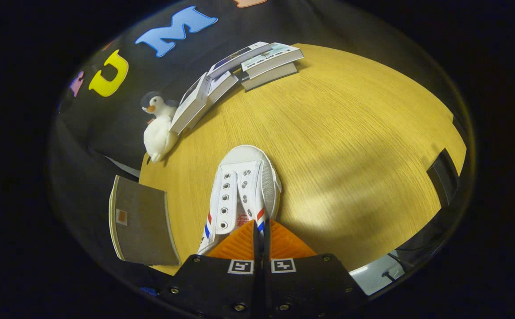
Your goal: Open the storage box then place both shoes into the box .Put the left shoe in first, then the right shoe, with the right side of both shoes facing outward in a uniform manner.
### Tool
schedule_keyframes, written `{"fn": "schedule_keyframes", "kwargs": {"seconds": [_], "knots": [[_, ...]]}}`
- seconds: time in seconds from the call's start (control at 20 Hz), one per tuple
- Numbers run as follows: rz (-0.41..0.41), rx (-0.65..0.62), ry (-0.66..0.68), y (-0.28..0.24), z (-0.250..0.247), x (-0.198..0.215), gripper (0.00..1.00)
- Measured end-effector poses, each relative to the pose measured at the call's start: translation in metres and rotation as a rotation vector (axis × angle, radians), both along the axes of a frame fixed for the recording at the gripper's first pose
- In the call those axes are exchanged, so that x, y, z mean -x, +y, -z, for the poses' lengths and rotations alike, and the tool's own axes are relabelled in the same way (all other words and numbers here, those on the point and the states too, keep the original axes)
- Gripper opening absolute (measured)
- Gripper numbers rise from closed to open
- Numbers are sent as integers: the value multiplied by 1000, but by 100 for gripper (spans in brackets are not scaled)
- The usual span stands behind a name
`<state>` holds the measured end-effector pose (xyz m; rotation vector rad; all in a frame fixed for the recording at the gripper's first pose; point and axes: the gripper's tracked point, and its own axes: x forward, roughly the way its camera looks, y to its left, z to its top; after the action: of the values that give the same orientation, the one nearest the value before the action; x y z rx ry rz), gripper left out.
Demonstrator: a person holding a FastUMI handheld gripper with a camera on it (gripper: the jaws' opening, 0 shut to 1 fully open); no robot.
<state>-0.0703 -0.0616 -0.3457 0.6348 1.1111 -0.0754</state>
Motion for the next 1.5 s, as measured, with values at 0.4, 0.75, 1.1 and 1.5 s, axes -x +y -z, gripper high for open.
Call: {"fn": "schedule_keyframes", "kwargs": {"seconds": [0.4, 0.75, 1.1, 1.5], "knots": [[-23, -107, -104, 66, -65, -27, 0], [-86, -143, -191, 142, -115, -60, 0], [-195, -185, -260, 233, -158, -79, 0], [-301, -131, -233, 309, -132, -72, 0]]}}
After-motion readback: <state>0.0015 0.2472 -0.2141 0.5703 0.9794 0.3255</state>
